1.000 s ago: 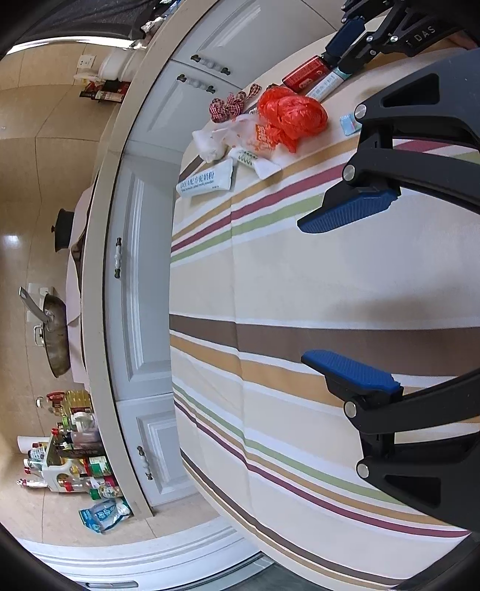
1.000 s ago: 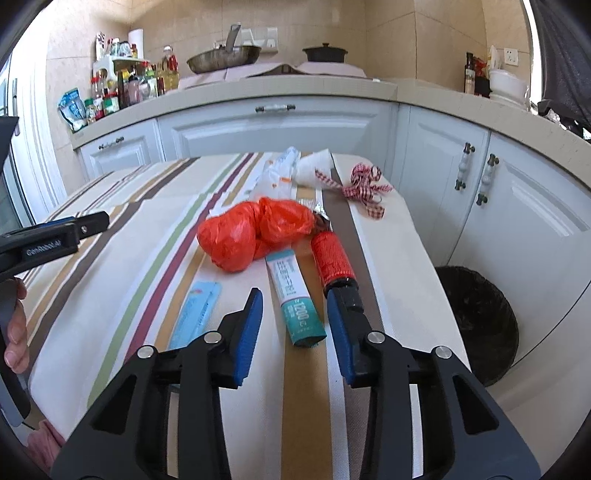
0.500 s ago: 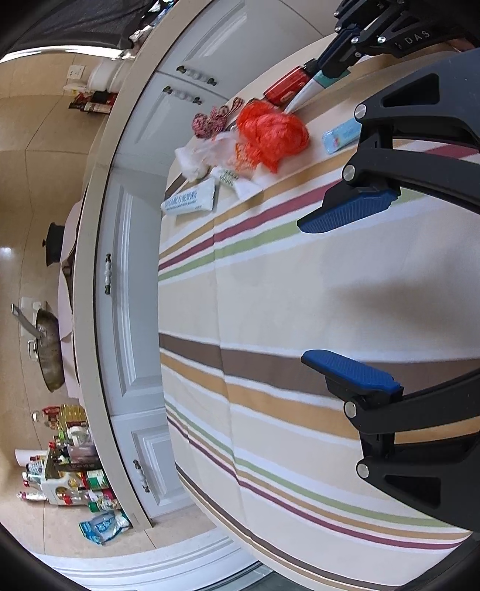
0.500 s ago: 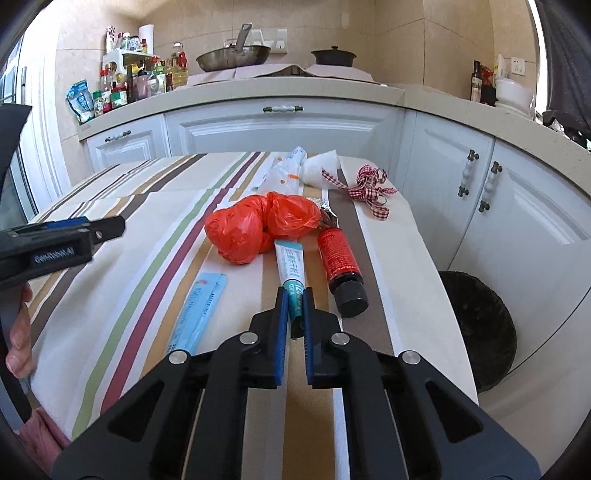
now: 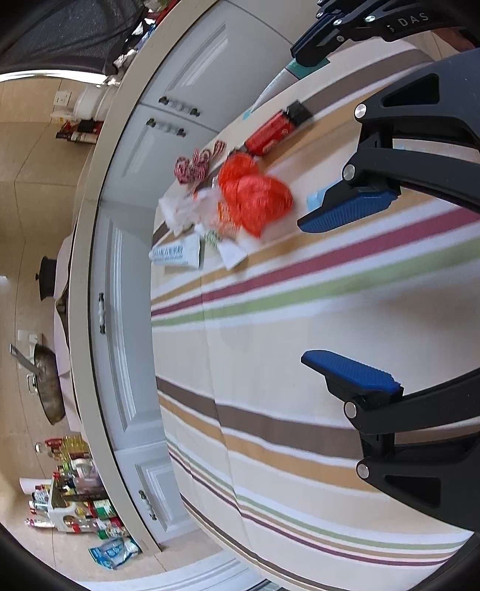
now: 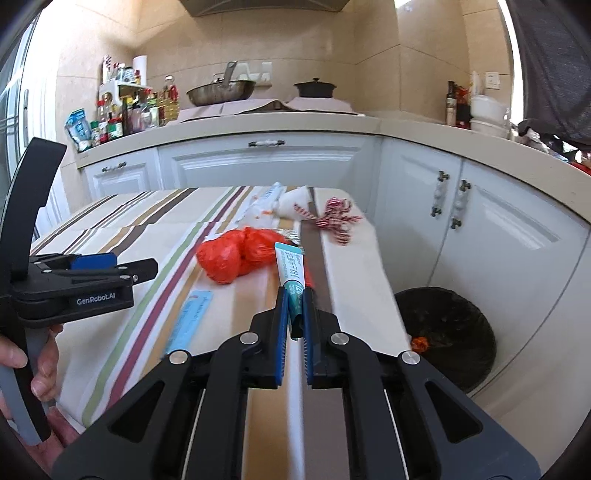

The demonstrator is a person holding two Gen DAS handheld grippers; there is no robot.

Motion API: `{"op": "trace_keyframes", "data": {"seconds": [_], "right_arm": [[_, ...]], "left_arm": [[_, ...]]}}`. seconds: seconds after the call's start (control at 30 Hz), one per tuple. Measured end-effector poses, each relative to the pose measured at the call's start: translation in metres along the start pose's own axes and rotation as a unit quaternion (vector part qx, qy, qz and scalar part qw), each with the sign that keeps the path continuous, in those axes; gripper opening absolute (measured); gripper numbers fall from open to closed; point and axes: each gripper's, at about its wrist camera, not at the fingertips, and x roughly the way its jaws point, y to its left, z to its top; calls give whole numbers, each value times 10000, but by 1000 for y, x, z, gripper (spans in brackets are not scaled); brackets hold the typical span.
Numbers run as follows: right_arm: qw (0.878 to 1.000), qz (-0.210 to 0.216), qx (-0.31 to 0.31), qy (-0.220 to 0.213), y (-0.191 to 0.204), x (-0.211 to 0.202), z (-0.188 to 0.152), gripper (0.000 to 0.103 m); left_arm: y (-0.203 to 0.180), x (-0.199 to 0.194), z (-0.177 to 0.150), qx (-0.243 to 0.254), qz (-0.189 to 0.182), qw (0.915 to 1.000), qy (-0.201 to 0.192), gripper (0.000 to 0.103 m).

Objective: Collect trash
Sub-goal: 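Grasp the teal-capped toothpaste tube with the right tool, then grasp the light blue tube with the left tool while the right tool holds the toothpaste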

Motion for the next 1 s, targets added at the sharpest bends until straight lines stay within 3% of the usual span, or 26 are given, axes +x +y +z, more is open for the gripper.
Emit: {"op": "trace_keyframes", "data": {"seconds": [0.4,0.6,0.67,1.0], "right_arm": [[9986,-268,431,-115,-39,-13,-11,8],[9981,-278,538,-132,-45,-13,-14,8],[9980,-273,545,-139,-44,-13,-14,8],[9982,-286,504,-148,-40,-13,-15,8]], "left_arm": [[-44,5,-16,338,-290,9989,157,64],[-54,11,-27,517,-400,9972,370,40],[-54,8,-28,550,-430,9971,313,23],[-43,-1,-33,595,-366,9975,101,19]]}}
